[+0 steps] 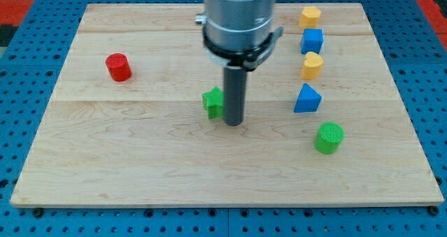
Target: Place green star below red star
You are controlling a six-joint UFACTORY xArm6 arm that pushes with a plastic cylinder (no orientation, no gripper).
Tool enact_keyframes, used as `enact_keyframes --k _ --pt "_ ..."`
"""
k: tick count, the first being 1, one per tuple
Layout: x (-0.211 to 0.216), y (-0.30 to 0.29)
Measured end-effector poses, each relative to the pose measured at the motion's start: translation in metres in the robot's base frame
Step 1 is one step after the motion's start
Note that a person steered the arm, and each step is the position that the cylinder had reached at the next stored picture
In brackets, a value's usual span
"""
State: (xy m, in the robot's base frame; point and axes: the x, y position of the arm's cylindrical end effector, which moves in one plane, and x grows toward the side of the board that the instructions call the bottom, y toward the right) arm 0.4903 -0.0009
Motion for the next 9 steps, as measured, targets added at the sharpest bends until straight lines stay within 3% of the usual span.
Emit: enact_keyframes --k 2,3,7,9 --pt "-0.013 -0.005" --pt "-0.016 -0.036" --pt "-0.099 -0.03" --pt "-0.079 -0.09"
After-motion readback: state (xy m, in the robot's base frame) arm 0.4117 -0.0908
